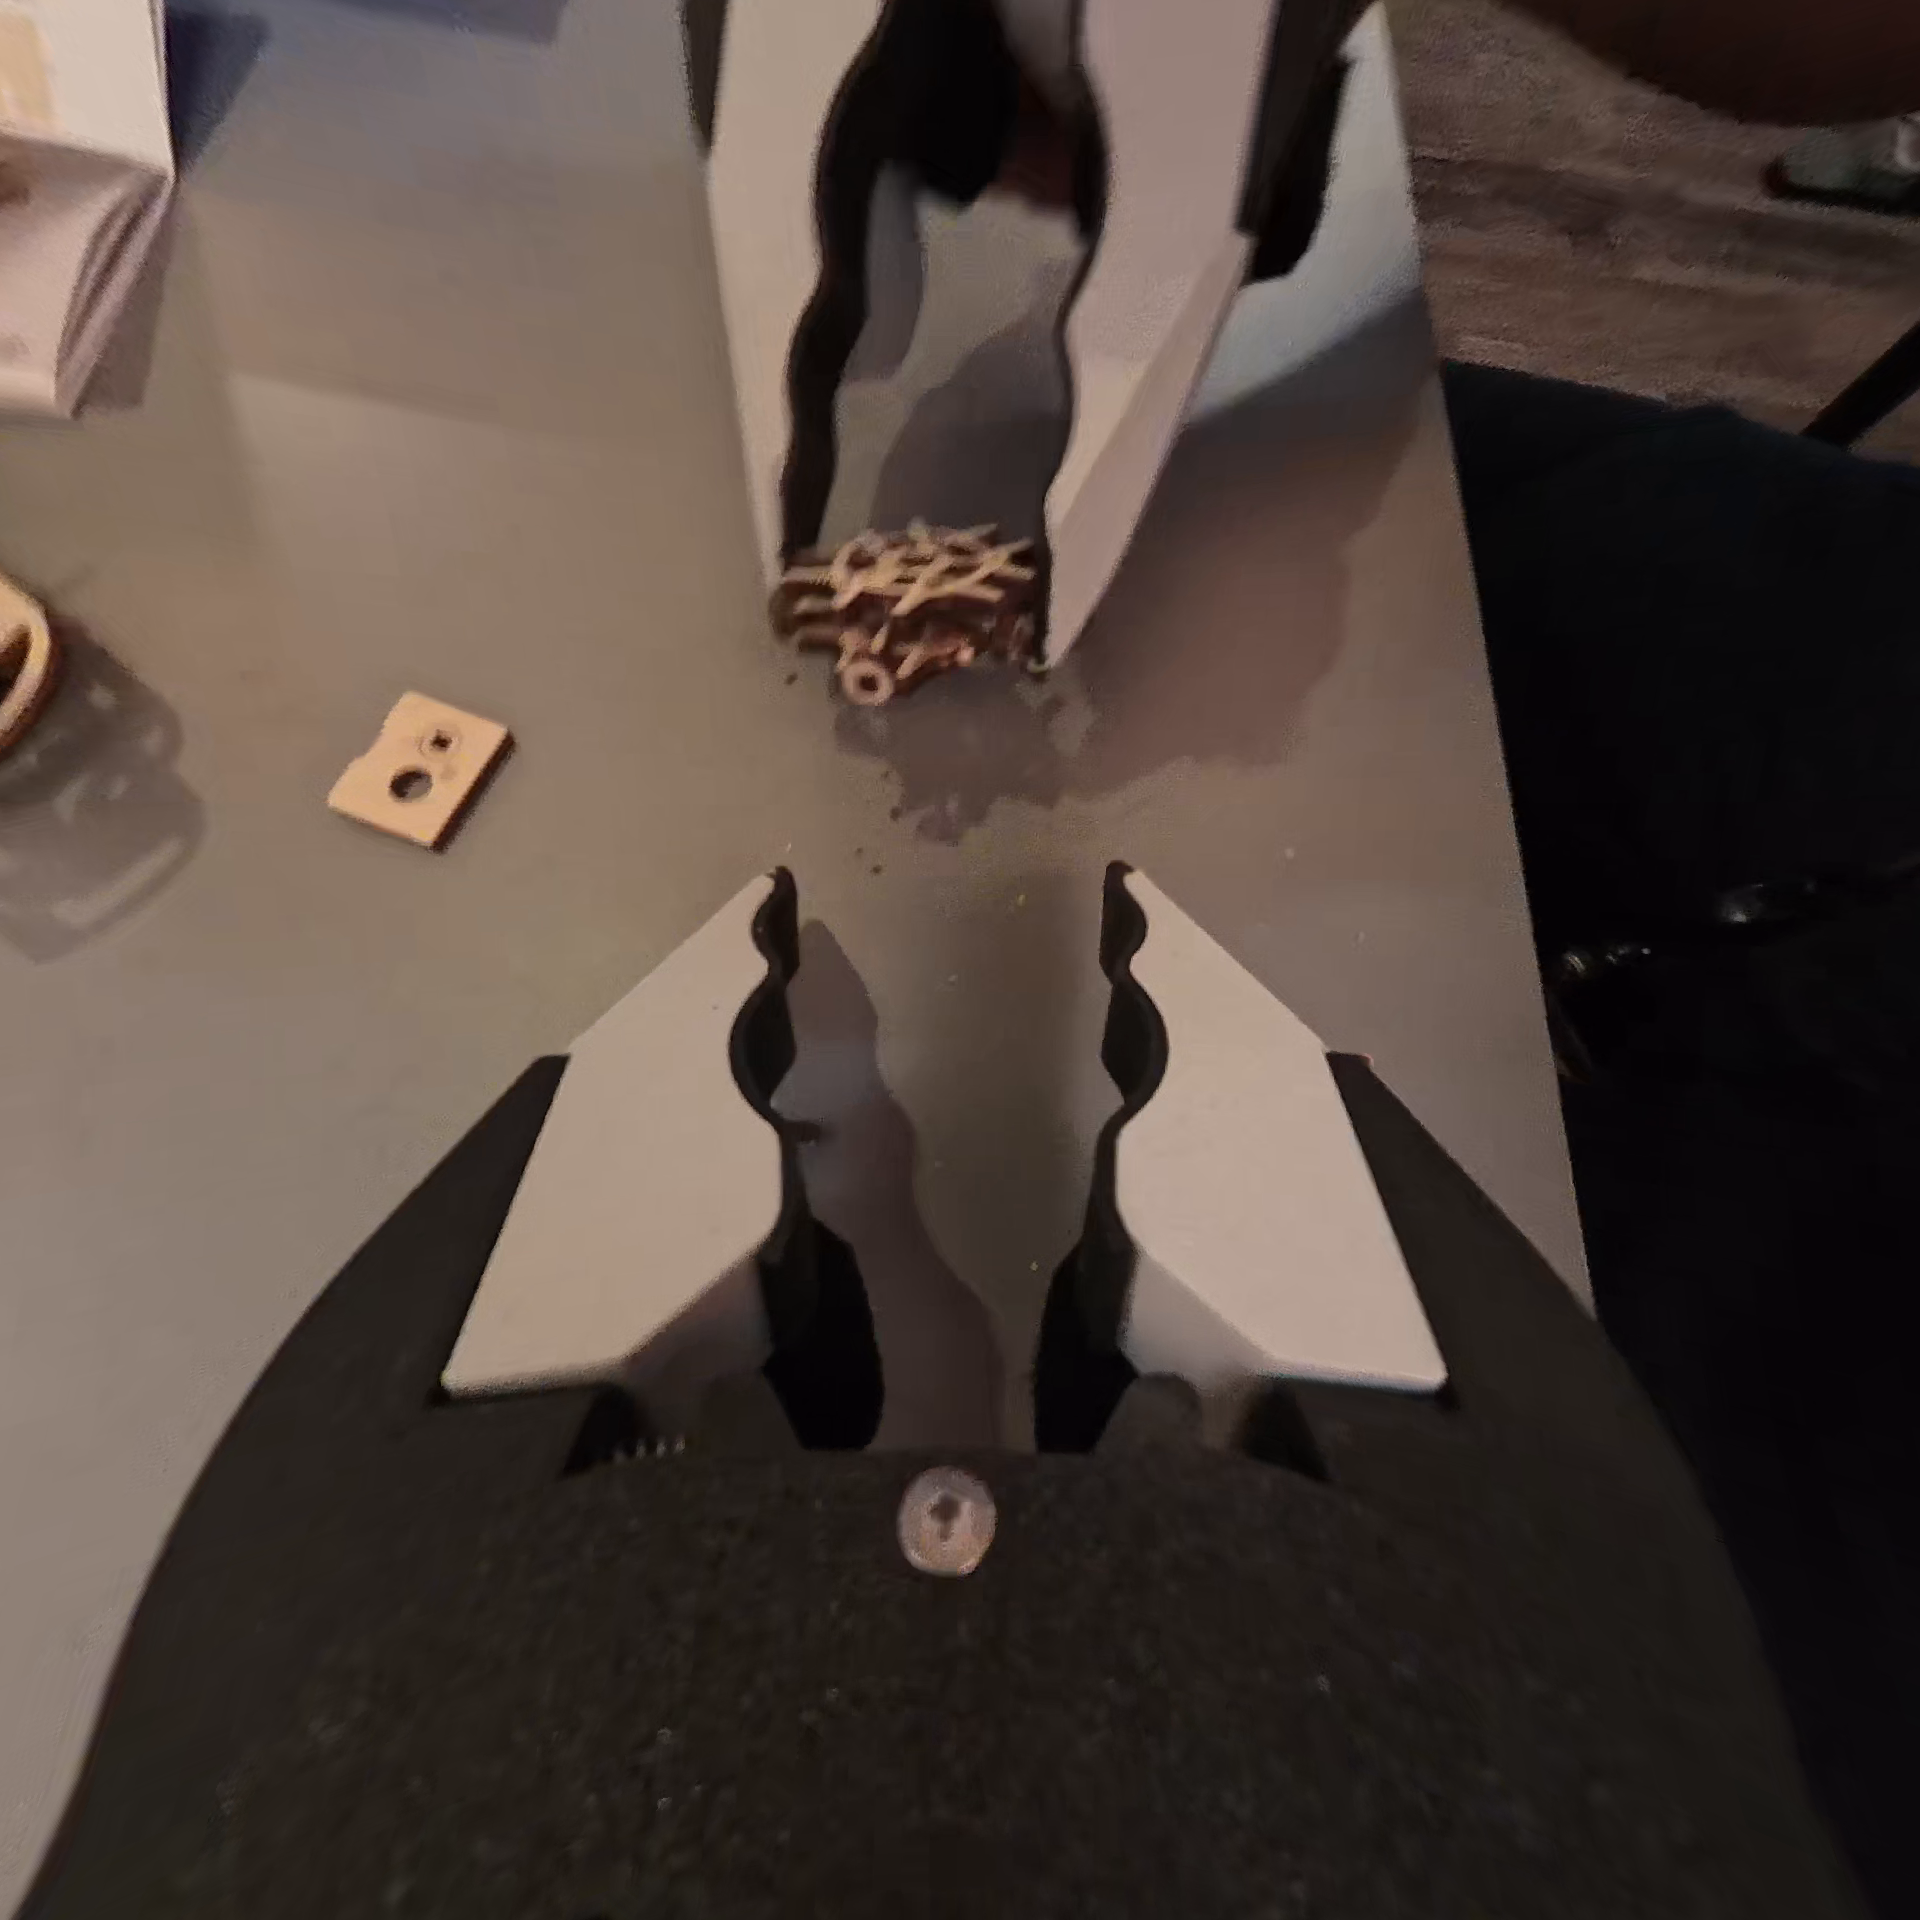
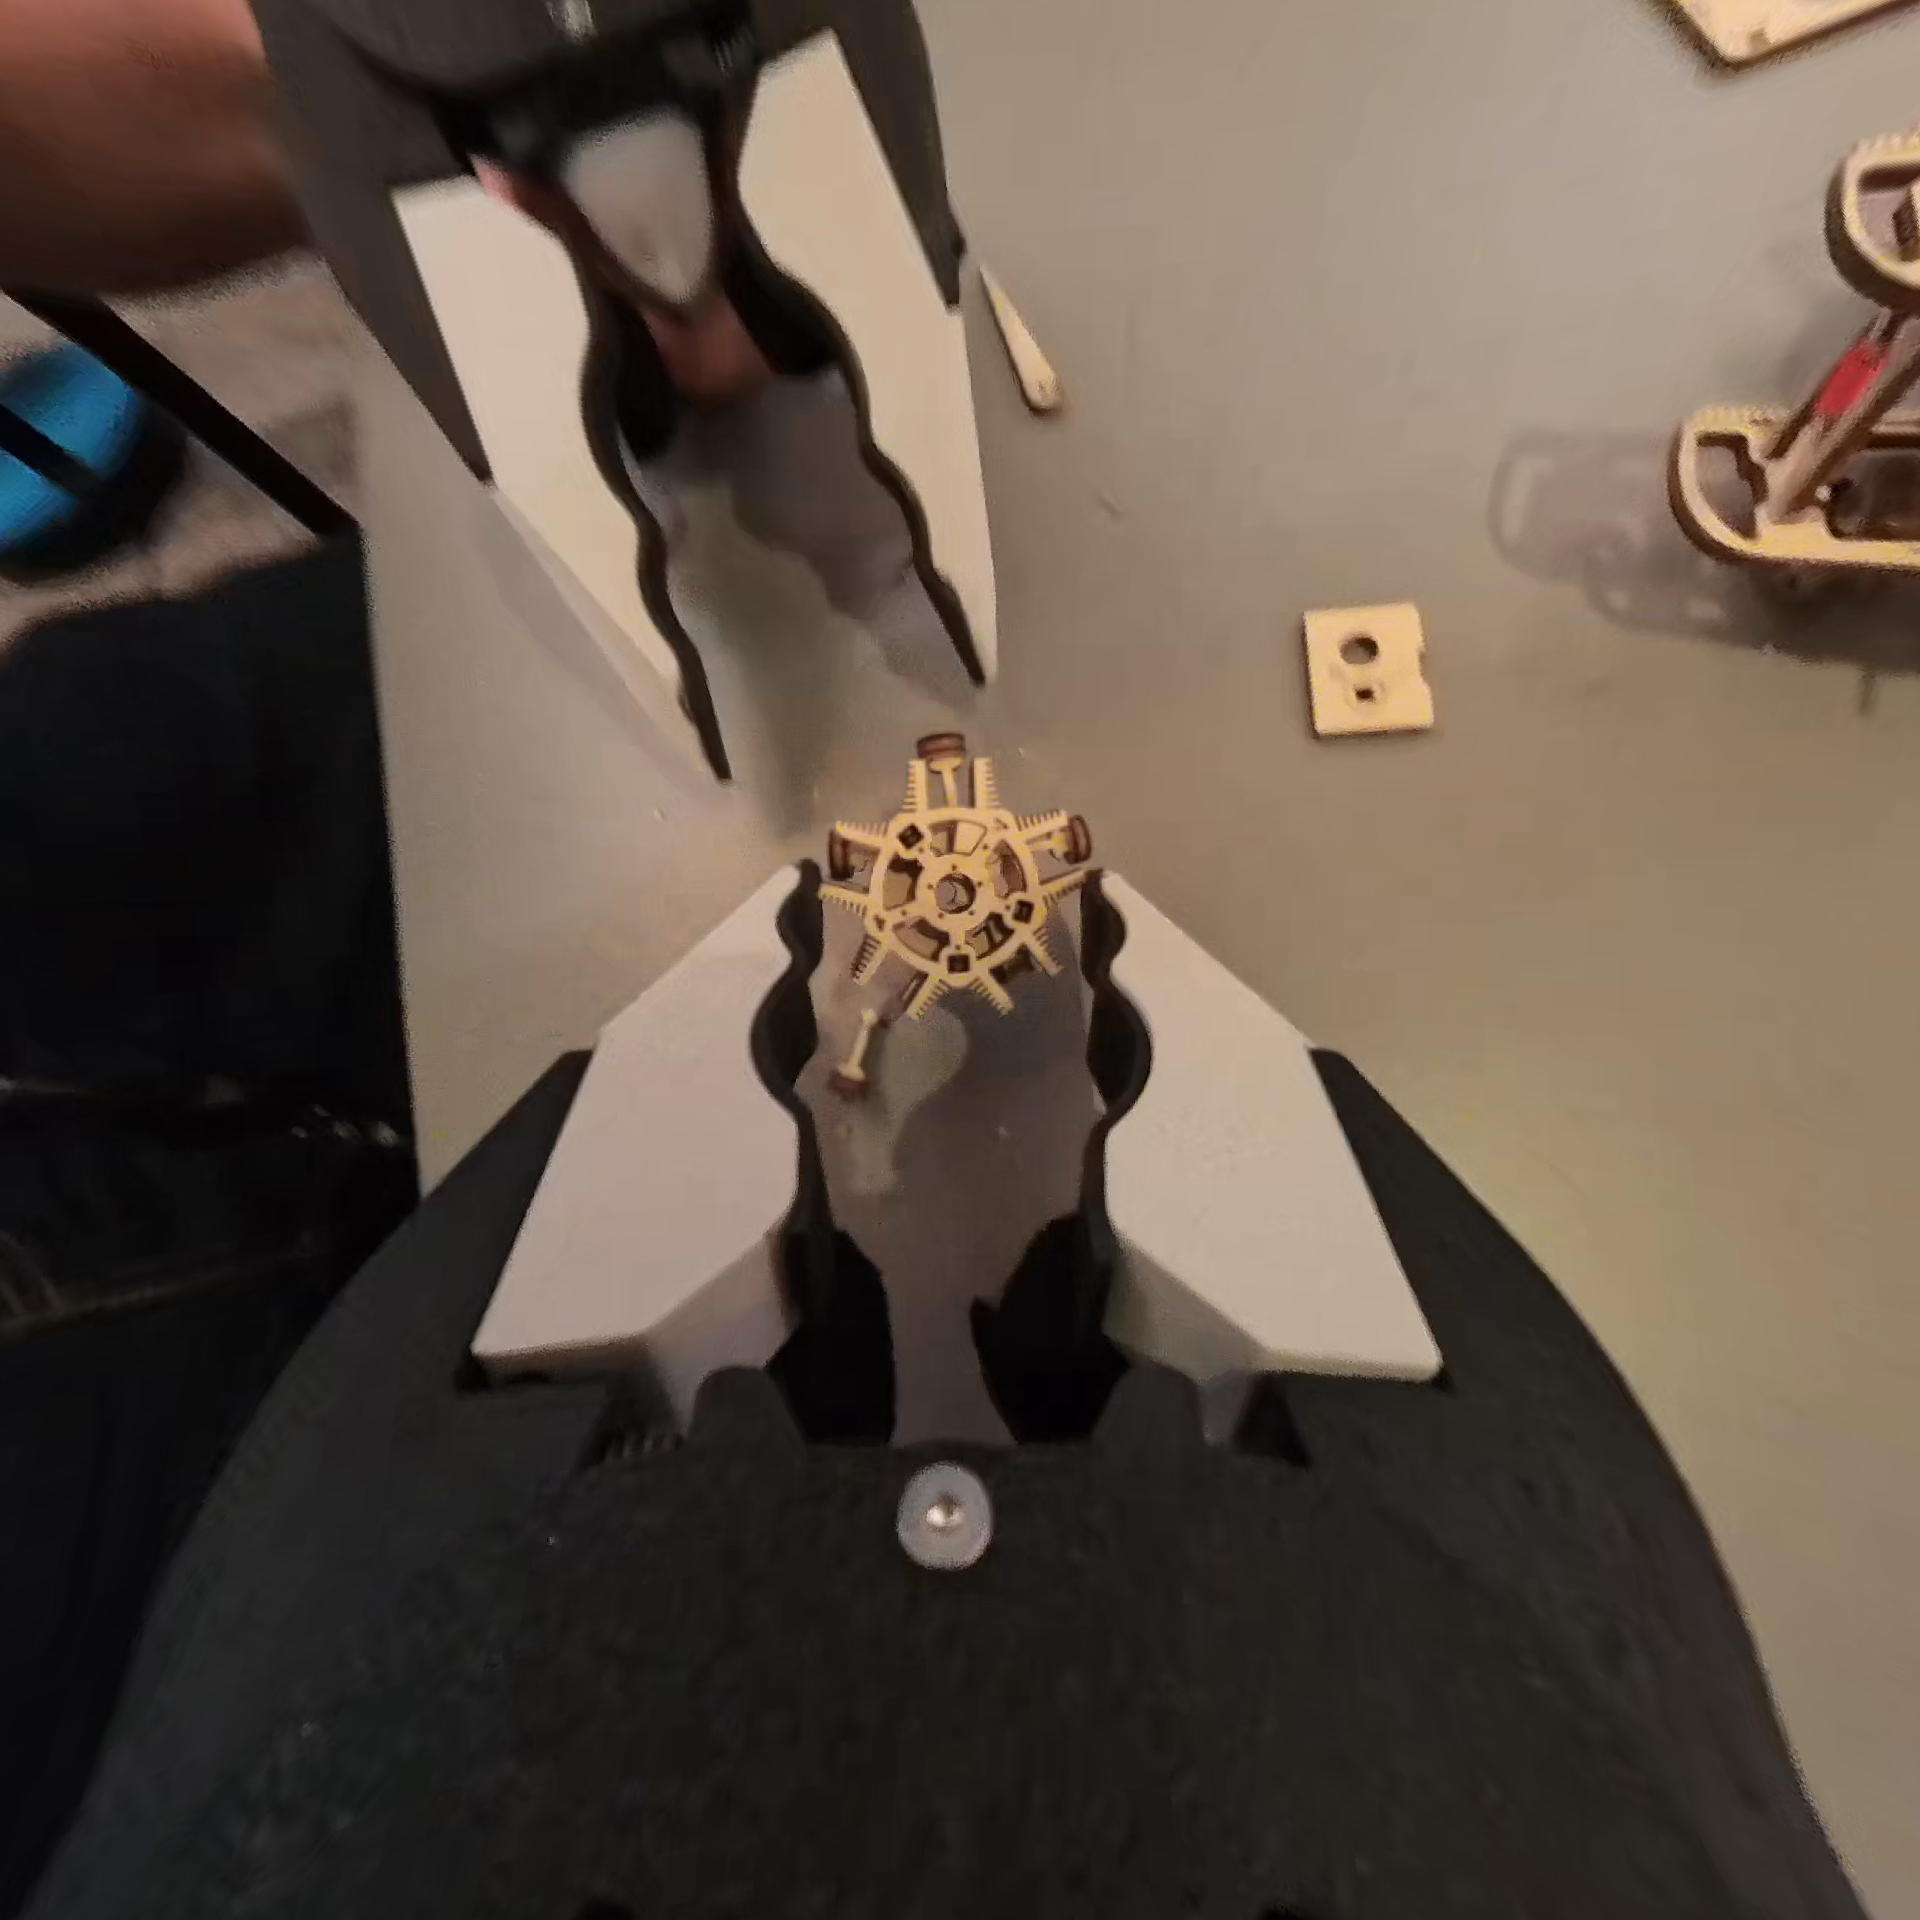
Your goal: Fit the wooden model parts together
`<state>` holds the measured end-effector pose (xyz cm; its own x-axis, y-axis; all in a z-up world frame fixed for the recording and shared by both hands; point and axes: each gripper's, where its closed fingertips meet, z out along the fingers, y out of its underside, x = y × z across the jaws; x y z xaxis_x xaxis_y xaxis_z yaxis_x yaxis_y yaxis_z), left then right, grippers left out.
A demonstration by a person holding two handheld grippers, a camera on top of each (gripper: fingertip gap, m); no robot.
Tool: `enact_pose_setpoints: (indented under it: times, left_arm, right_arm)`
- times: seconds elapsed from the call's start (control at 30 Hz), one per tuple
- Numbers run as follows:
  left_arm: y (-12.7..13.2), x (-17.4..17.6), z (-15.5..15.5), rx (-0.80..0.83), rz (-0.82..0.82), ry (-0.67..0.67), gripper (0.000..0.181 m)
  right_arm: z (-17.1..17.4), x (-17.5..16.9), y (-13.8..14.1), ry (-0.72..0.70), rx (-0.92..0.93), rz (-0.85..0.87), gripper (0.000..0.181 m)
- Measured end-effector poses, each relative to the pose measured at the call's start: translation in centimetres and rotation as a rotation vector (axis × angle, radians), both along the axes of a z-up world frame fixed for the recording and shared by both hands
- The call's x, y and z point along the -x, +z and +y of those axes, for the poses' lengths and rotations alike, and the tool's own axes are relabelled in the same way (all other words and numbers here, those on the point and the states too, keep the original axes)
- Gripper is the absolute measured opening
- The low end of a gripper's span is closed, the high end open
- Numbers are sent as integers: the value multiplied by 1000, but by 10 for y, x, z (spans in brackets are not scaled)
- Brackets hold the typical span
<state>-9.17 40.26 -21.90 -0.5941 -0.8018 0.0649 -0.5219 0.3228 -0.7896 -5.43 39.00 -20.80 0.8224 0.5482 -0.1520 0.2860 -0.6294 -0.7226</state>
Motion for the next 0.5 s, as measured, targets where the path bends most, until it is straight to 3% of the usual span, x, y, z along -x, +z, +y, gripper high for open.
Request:
enact_pose_setpoints:
  times: [0.1, 0.2, 0.3, 0.43, 0.5]
  left_arm:
    - [-7, -1, 6, 67, 104, 90, 61]
    - [9, 0, 0, 286, 150, 114, 58]
    - [25, 0, 9, 470, 144, 168, 56]
    - [40, 7, 35, 464, 35, 335, 49]
    - [42, 17, 24, 405, 18, 330, 56]
  right_arm:
    - [-9, -6, -1, 32, 65, -107, 49]
    - [-15, -3, 1, 36, 99, -64, 49]
    - [-21, -5, -1, 41, 79, -176, 49]
    - [-23, 2, -8, 12, 72, -182, 49]
    - [-26, 17, -5, 29, 38, -90, 49]
